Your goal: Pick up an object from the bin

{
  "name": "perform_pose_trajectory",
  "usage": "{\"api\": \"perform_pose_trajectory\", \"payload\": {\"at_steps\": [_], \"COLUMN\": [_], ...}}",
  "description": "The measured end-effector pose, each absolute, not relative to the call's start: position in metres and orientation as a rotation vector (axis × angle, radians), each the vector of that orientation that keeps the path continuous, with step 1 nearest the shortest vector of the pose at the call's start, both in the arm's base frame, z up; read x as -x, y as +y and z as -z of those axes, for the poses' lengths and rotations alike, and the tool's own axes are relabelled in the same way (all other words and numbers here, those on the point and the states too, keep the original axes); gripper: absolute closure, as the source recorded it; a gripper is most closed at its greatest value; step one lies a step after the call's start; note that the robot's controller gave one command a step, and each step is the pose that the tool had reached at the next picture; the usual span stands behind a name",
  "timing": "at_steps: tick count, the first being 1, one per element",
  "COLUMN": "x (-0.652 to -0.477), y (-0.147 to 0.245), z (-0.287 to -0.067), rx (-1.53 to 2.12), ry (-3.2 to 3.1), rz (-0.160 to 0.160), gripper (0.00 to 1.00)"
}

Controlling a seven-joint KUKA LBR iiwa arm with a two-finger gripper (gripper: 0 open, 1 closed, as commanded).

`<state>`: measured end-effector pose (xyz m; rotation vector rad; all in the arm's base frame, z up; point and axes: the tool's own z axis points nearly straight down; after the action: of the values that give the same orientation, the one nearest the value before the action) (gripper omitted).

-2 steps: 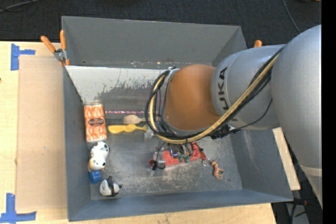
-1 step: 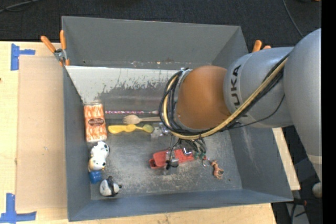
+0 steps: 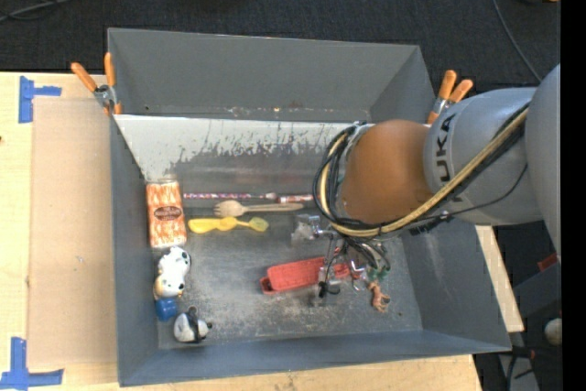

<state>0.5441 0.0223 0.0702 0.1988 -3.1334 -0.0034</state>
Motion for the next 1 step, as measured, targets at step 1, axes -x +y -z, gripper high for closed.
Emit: {"api": "perform_pose_trajectory", "payload": {"at_steps": [1], "x": [-0.5432], "y": [-0.0276], "z": [-0.0712], "rx": [-0.386], "ry": [-3.118], "rz": [0.009], "gripper": [1.0]}}
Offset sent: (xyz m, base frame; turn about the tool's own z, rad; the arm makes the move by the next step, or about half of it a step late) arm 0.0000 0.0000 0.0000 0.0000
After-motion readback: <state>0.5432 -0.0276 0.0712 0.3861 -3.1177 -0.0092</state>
